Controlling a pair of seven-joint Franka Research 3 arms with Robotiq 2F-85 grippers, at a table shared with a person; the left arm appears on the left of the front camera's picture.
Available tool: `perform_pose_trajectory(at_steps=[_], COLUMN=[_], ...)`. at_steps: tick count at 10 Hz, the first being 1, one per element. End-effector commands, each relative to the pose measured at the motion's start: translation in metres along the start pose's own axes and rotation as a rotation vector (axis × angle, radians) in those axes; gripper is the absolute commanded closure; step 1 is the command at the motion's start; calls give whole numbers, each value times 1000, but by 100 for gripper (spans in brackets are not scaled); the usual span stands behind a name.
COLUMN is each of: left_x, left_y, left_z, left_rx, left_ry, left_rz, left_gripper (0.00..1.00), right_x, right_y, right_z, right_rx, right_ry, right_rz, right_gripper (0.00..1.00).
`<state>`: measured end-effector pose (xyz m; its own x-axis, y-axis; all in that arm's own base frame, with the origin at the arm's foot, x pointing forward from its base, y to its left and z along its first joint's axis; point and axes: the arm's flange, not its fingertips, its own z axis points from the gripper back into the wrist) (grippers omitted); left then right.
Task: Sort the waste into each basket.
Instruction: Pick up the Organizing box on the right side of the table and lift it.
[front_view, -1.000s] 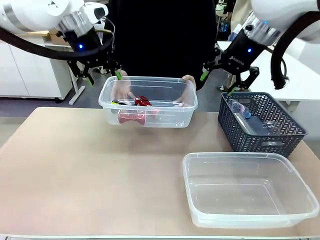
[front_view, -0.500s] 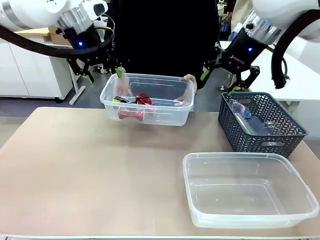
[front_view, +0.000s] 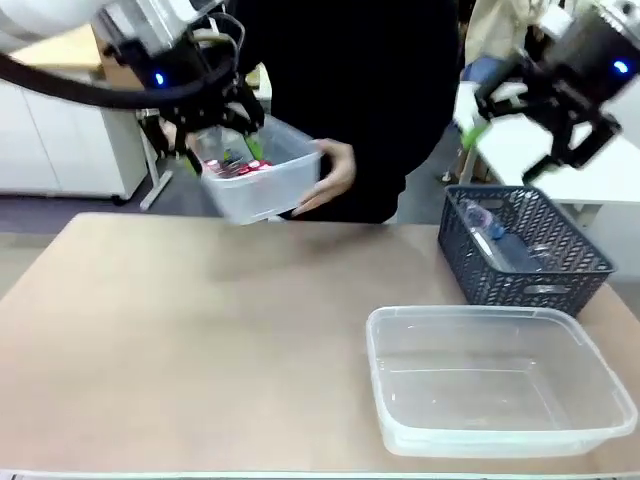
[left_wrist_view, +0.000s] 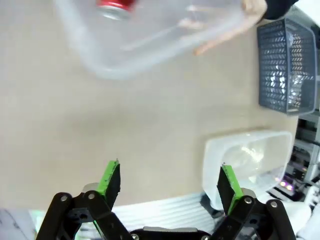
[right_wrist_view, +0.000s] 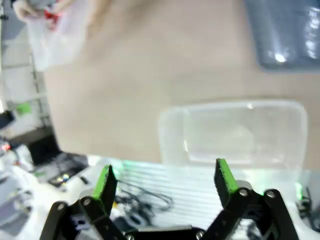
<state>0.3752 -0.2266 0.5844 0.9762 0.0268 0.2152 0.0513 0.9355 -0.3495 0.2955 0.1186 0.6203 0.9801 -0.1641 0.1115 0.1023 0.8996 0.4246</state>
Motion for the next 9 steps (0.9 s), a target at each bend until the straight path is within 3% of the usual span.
perform_pose_trajectory(at_steps=[1, 2, 3, 4, 5, 6, 7, 8, 9], left_x=[-38, -47, -48, -52, -54, -35, -83, -83, -63], left_y=[-45, -77, -111, -137, -154, -145, -137, -137, -148], left_z=[-17, -39, -74, -103, -123, -109, -112, -112, -136], left_rx=[-13, 1, 31, 87, 120, 125, 73, 73, 91], left_ry=[29, 102, 174, 214, 224, 339, 220, 220, 290], left_rz=[196, 186, 152, 125, 129, 19, 130, 130, 101], left_gripper=[0, 0, 0, 0, 0, 0, 0, 0, 0], right_x=[-34, -47, -59, -65, -65, -68, -68, -68, -71], right_y=[-60, -88, -119, -140, -143, -117, -117, -117, -132], right_z=[22, 29, 26, 18, 10, 28, 28, 28, 20], right_rx=[-139, -187, -240, -246, -302, -234, -234, -234, -263], right_ry=[-78, -100, -27, 20, -31, -1, -1, -1, 4], right_rz=[142, 212, 266, 268, 182, 231, 231, 231, 222], right_gripper=[0, 0, 0, 0, 0, 0, 0, 0, 0])
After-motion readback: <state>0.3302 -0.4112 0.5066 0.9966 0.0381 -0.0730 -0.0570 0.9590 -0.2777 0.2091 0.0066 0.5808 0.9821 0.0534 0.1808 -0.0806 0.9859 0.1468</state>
